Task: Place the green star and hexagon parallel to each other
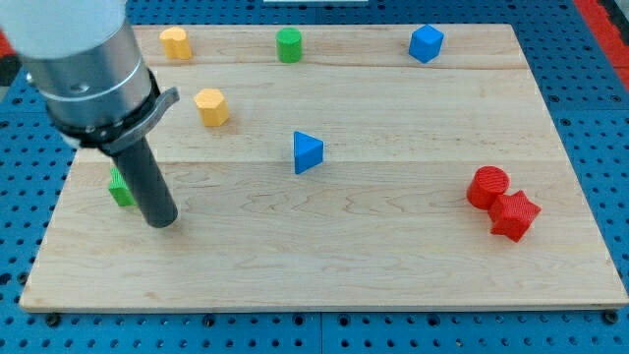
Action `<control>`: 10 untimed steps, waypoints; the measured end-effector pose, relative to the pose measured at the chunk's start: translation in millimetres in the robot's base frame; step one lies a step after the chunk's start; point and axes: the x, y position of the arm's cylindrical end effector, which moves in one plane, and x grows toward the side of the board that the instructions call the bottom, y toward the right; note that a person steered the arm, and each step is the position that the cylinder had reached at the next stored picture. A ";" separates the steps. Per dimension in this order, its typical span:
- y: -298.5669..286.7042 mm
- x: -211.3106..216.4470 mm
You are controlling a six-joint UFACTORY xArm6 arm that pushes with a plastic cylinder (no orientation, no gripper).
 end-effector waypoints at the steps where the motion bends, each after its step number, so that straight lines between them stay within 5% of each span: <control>1: -24.9 -34.1; 2: -26.2 -77.7; 4: -6.8 -50.6; 6: -50.3 -119.9; 10: 41.7 -175.3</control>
